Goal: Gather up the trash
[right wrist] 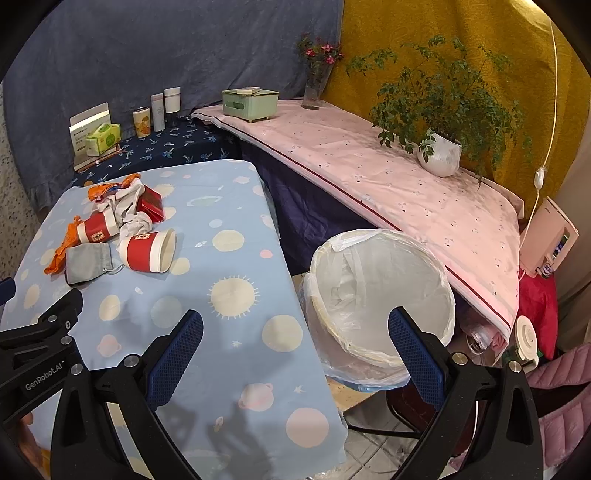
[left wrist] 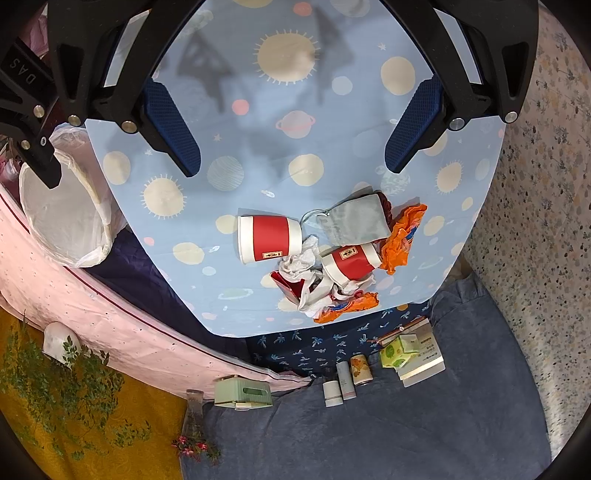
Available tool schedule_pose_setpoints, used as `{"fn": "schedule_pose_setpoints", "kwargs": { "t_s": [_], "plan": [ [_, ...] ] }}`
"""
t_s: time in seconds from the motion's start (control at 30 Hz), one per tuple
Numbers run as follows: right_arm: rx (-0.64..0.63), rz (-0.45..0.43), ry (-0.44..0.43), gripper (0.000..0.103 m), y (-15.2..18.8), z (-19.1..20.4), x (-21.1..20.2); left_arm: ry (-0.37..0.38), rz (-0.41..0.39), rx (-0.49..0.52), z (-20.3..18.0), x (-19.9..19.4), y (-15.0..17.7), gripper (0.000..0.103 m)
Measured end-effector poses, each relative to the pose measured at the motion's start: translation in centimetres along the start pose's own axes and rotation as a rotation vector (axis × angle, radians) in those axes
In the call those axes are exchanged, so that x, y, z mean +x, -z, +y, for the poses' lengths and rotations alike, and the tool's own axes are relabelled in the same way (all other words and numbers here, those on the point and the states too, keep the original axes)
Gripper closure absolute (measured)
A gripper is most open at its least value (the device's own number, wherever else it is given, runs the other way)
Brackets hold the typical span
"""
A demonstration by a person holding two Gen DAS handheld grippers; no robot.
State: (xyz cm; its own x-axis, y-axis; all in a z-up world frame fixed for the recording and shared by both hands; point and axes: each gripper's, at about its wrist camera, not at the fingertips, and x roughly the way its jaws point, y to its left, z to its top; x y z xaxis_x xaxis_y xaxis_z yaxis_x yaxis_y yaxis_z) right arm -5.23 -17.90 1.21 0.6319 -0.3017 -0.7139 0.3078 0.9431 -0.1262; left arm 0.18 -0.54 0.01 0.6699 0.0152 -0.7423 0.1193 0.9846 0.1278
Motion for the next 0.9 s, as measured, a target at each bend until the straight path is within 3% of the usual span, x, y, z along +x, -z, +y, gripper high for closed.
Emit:
{"fn": "schedule_pose_setpoints", "kwargs": {
  "t_s": [0.9],
  "plan": [
    [-0.004,-0.002,0.000,0.007,-0.29,-0.01,-0.06,0.003,-0.006,0.005,-0.63,-0.44,-0.27,0.007]
  ]
}}
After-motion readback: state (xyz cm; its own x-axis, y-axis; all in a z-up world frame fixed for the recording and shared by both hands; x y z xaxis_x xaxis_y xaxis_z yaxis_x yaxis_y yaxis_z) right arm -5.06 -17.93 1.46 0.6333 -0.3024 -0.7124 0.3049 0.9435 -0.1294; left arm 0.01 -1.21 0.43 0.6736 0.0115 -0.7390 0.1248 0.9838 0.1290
